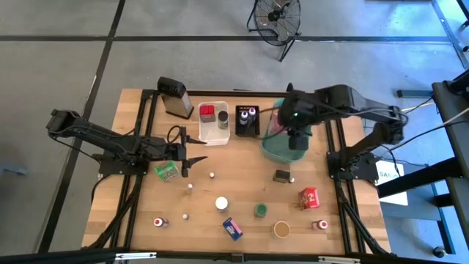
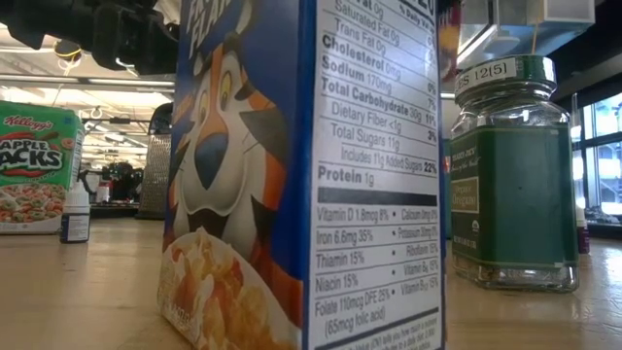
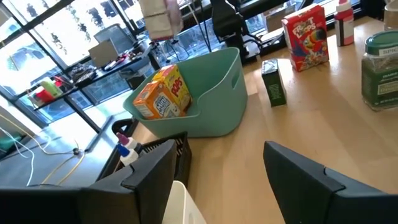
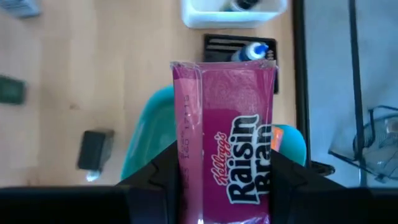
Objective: Pick & Place Kitchen Items
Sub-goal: Put the purple cereal box into the green bin
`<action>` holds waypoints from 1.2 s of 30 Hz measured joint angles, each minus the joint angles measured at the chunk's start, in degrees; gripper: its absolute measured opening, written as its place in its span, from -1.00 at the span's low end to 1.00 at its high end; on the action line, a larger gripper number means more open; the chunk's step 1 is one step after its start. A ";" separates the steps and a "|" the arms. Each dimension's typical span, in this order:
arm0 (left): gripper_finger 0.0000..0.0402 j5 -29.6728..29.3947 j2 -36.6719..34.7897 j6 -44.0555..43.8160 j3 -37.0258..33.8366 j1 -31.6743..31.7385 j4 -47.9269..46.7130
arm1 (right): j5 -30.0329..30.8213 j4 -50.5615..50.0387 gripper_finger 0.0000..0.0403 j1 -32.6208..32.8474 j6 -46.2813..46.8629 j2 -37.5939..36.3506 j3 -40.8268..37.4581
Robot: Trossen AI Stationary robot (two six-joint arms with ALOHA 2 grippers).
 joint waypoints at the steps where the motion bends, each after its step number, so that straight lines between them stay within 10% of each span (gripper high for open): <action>1: 0.18 0.00 0.00 -0.02 0.00 0.00 -0.02 | -0.04 2.14 -0.29 -1.10 0.11 -1.57 -2.79; 15: 0.18 0.00 0.00 -0.14 0.00 0.00 -0.07 | -8.10 30.10 -0.29 -17.26 -3.62 -10.48 -37.80; 36: 0.18 -0.02 0.00 -0.09 0.00 0.00 -0.02 | -8.15 33.38 -0.29 -21.23 -1.05 -5.15 -41.29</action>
